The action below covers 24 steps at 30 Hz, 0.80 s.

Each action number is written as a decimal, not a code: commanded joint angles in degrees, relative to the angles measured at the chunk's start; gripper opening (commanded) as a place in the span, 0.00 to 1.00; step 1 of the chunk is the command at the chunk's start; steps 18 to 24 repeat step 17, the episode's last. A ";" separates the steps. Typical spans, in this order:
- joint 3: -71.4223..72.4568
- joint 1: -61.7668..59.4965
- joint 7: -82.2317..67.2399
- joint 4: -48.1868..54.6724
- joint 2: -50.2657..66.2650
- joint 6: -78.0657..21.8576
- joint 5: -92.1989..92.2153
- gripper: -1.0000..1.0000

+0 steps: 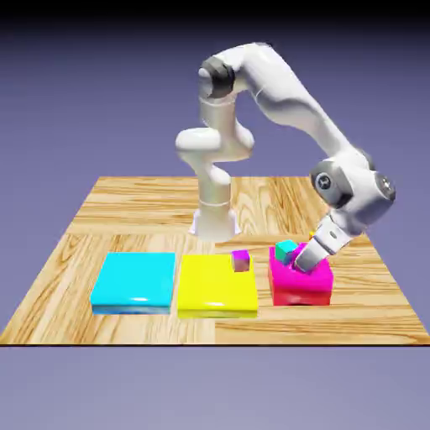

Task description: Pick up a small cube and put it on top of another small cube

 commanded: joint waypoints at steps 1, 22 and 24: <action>-0.24 0.82 -1.11 -1.57 -2.08 0.07 0.46 0.00; -2.44 5.91 -7.64 -15.72 -14.77 5.06 3.03 1.00; -2.44 5.91 -7.64 -15.72 -14.77 5.06 3.03 1.00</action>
